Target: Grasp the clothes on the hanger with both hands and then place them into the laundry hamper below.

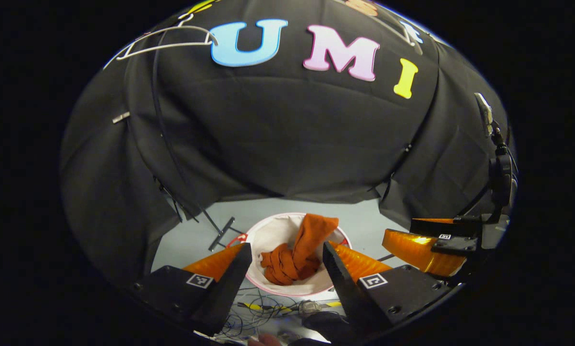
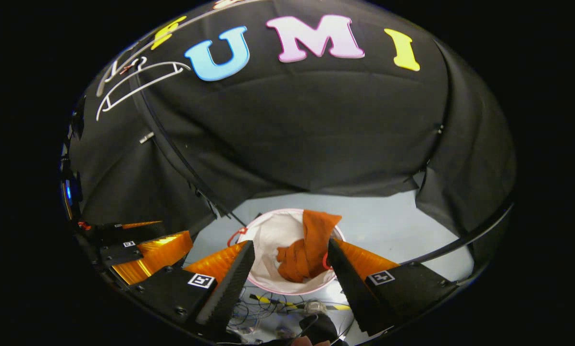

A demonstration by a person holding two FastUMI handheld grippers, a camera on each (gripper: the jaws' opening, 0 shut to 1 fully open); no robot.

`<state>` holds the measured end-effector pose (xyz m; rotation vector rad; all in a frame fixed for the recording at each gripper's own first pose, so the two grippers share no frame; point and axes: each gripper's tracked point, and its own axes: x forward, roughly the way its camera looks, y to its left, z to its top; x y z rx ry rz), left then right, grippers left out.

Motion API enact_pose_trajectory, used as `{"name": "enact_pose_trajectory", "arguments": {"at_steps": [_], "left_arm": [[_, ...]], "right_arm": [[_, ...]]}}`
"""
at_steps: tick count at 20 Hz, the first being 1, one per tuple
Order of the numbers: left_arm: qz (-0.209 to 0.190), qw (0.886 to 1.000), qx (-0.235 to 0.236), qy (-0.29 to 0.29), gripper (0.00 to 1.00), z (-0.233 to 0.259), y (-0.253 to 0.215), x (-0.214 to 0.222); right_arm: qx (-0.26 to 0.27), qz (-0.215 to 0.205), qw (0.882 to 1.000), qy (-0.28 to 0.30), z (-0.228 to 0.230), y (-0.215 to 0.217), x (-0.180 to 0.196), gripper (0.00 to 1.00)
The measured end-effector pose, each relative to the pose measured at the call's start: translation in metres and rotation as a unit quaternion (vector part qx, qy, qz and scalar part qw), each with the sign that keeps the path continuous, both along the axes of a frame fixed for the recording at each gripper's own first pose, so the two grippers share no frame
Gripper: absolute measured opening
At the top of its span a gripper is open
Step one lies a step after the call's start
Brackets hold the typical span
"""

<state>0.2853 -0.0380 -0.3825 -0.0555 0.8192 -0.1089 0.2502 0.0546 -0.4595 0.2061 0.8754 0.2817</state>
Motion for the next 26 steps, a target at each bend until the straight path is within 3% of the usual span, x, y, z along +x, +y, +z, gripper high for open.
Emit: {"name": "enact_pose_trajectory", "arguments": {"at_steps": [7,15,17,20,26], "left_arm": [[0.027,0.992,-0.017,-0.125,0.93,0.127,0.037,-0.045],[0.005,0.967,-0.014,-0.255,0.95,0.254,0.021,-0.113],[-0.002,0.96,-0.011,-0.279,0.99,0.285,0.018,-0.13],[-0.005,0.95,-0.016,-0.31,0.92,0.327,0.014,-0.152],[0.004,0.935,-0.021,-0.354,0.92,0.381,0.01,-0.181]], "right_arm": [[-0.007,-0.027,0.992,-0.124,0.135,-0.01,-0.023,0.99],[0.01,-0.062,0.969,-0.239,0.28,-0.025,-0.097,0.99],[0.005,-0.068,0.96,-0.271,0.312,-0.033,-0.113,0.99],[-0.009,-0.078,0.946,-0.314,0.353,-0.048,-0.125,0.99],[-0.02,-0.101,0.92,-0.378,0.415,-0.09,-0.158,1.0]]}}
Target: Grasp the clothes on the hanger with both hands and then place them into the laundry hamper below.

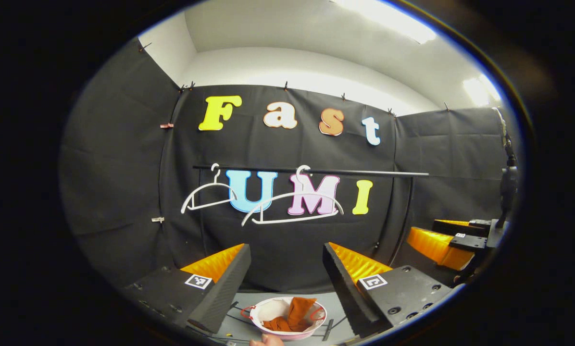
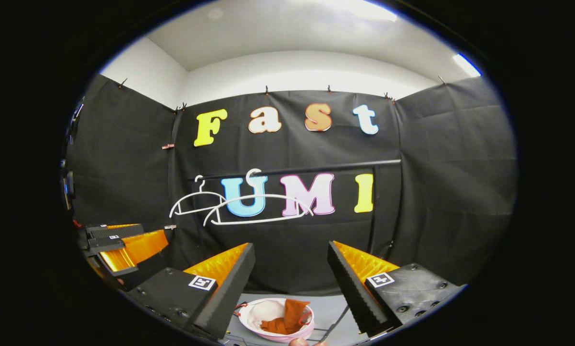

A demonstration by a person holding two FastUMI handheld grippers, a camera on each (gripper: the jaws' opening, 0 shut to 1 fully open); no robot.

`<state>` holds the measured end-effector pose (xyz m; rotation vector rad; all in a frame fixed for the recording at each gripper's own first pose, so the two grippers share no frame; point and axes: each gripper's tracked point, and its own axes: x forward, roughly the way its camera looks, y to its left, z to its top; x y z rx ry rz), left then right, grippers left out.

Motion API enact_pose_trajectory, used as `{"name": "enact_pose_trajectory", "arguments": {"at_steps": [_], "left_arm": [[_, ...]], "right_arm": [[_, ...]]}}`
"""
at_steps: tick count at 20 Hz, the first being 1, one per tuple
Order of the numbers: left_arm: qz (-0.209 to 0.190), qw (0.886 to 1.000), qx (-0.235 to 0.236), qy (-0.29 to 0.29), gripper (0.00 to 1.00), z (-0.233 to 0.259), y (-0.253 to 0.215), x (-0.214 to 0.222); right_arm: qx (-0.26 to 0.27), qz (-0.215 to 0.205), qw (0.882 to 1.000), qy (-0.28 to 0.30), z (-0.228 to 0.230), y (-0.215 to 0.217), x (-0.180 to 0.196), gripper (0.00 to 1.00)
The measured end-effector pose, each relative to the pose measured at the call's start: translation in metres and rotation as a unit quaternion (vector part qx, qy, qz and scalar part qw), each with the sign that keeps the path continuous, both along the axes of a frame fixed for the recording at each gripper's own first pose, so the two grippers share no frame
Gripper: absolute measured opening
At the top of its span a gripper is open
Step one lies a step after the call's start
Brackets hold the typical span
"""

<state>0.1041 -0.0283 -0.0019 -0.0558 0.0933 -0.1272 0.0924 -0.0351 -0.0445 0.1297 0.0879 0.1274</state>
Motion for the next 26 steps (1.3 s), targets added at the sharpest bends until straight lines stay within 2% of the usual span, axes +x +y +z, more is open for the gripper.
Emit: {"name": "enact_pose_trajectory", "arguments": {"at_steps": [4,6,9,11,12,19,23,26], "left_arm": [[0.014,1.0,0.01,-0.014,0.92,0.018,-0.007,-0.019],[0.014,1.0,-0.001,-0.011,0.92,0.021,-0.011,-0.027],[0.011,1.0,-0.004,-0.019,0.95,0.032,-0.015,-0.043],[0.011,1.0,0.002,-0.023,0.95,0.034,-0.018,-0.05],[0.009,1.0,0.002,-0.022,0.95,0.033,-0.021,-0.052],[0.007,1.0,0.011,-0.014,0.95,0.032,-0.03,-0.066],[0.007,1.0,-0.01,-0.01,0.95,0.029,-0.029,-0.068],[0.009,1.0,-0.007,-0.011,0.95,0.031,-0.022,-0.072]], "right_arm": [[-0.013,-0.007,1.0,-0.018,0.018,-0.024,-0.021,1.0],[-0.009,-0.006,1.0,-0.026,0.025,-0.028,-0.03,0.96],[-0.017,0.001,0.999,-0.039,0.035,-0.028,-0.037,0.98],[-0.025,0.003,0.998,-0.05,0.04,-0.028,-0.036,0.95],[-0.026,0.003,0.998,-0.054,0.041,-0.03,-0.036,0.98],[-0.003,0.003,0.998,-0.062,0.043,-0.037,-0.035,1.0],[0.002,-0.003,0.998,-0.056,0.045,-0.038,-0.027,0.99],[0.005,0.002,0.998,-0.055,0.045,-0.03,-0.03,0.98]]}}
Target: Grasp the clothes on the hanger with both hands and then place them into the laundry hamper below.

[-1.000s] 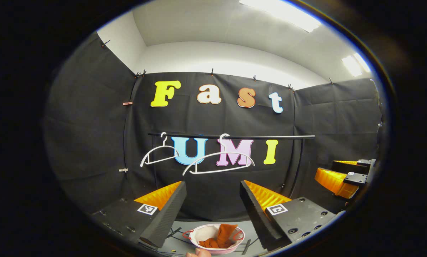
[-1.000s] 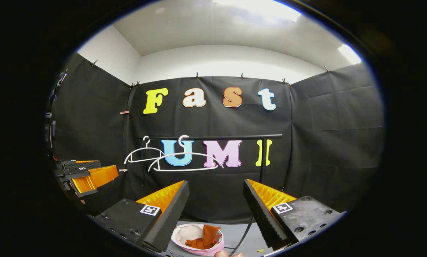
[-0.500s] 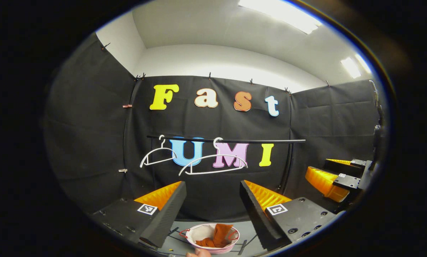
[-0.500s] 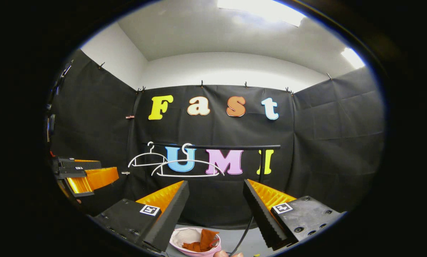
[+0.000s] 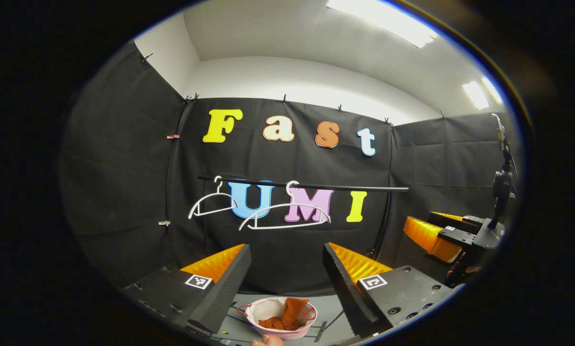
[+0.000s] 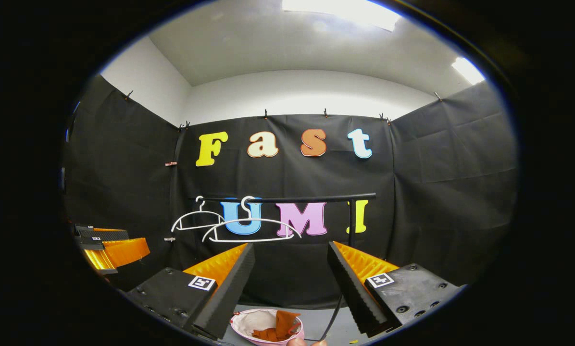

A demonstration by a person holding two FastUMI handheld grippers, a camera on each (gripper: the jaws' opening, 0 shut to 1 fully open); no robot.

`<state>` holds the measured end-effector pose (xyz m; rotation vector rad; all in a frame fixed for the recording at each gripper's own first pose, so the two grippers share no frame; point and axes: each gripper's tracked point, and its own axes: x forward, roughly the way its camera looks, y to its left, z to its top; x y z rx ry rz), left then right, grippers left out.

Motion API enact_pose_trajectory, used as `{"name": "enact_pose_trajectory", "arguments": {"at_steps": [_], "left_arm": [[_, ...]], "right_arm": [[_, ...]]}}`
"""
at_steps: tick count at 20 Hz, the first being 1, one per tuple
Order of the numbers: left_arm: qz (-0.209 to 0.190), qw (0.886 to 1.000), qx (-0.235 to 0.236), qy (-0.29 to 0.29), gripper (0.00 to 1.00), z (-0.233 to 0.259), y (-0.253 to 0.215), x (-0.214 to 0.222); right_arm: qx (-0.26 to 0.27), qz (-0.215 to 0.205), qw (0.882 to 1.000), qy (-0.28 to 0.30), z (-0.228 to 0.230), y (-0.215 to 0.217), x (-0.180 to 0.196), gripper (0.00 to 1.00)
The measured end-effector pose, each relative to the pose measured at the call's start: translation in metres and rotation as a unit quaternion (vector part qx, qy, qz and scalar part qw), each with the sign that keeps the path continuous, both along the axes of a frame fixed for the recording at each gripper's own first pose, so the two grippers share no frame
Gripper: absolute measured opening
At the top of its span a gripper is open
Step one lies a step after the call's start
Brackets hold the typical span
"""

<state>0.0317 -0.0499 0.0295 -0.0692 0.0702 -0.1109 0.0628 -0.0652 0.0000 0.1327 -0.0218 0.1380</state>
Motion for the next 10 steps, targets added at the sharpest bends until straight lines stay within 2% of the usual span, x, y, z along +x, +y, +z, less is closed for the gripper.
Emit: {"name": "enact_pose_trajectory", "arguments": {"at_steps": [10], "left_arm": [[-0.002,1.0,0.011,-0.01,0.95,0.0082,0.0005,-0.0024]], "right_arm": [[-0.001,0.0,1.0,-0.005,0.0028,0.0069,-0.003,0.99]]}}
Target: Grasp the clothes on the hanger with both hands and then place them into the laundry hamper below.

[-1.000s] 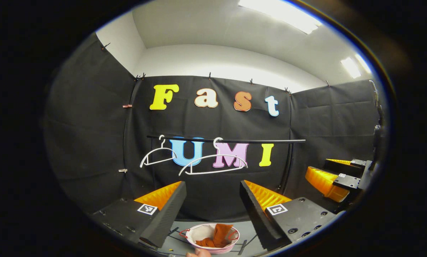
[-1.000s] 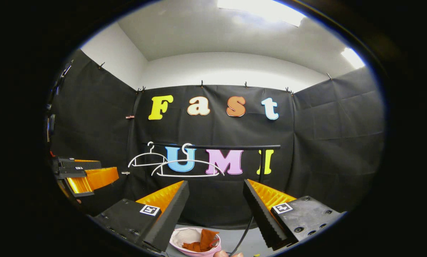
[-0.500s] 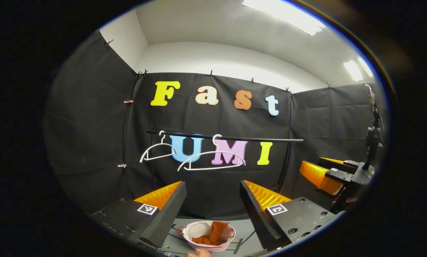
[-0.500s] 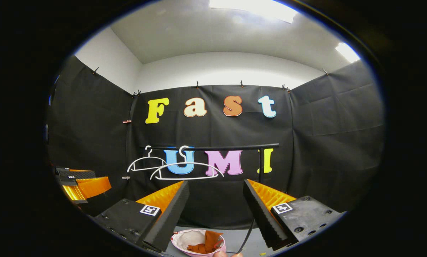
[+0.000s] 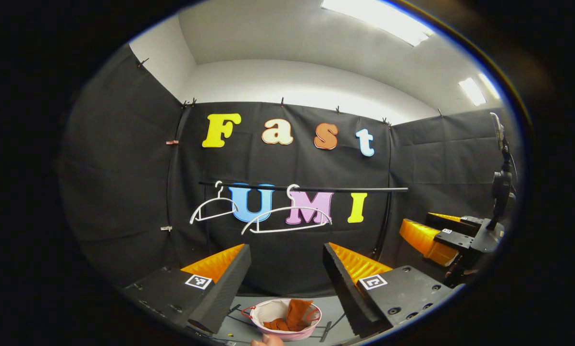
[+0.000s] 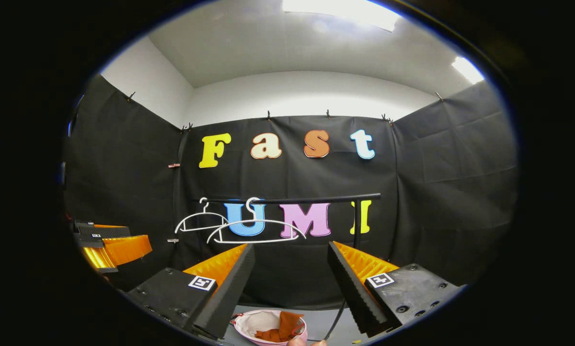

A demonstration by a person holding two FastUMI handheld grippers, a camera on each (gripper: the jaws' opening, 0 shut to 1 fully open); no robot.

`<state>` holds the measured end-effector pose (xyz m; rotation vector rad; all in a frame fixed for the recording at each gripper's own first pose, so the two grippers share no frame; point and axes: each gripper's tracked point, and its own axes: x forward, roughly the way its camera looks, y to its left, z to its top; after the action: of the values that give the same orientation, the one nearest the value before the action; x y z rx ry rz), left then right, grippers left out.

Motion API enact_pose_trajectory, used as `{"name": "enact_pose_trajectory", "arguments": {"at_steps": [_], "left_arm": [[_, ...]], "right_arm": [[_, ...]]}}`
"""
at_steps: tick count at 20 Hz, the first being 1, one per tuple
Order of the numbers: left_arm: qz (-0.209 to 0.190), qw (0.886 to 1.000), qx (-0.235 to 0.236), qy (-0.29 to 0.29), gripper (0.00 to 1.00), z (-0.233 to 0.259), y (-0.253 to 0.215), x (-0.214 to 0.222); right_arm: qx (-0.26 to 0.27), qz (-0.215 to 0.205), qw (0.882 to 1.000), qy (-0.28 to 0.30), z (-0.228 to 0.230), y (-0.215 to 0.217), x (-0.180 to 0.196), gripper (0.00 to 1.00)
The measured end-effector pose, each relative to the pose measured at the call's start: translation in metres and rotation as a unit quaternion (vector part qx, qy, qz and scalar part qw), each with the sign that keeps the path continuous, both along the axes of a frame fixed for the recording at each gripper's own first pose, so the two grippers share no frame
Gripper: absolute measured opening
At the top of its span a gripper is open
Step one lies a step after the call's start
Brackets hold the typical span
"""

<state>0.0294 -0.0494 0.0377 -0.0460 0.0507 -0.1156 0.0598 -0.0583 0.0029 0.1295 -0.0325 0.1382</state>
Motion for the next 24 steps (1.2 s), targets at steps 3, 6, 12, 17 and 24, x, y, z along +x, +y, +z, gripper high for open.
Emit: {"name": "enact_pose_trajectory", "arguments": {"at_steps": [3,6,12,17,24], "left_arm": [[0.002,1.0,0.0,0.0,0.95,0.0,0.004,0.0],[0.004,1.0,-0.001,0.003,0.95,-0.002,0.007,-0.001],[0.004,1.0,-0.002,0.005,0.95,-0.005,0.008,0.0],[0.003,1.0,-0.005,0.005,0.95,-0.007,0.011,0.0],[0.0,1.0,-0.002,0.005,0.95,-0.007,0.01,0.001]], "right_arm": [[0.003,-0.002,1.0,0.001,-0.001,0.002,0.003,0.98],[-0.001,-0.002,1.0,0.0,0.0,0.004,0.001,0.99],[-0.009,0.001,1.0,0.003,-0.007,0.014,-0.001,0.99],[-0.003,-0.002,1.0,0.007,-0.011,0.015,0.001,0.94],[-0.015,-0.006,1.0,-0.005,-0.009,0.013,0.002,0.98]]}}
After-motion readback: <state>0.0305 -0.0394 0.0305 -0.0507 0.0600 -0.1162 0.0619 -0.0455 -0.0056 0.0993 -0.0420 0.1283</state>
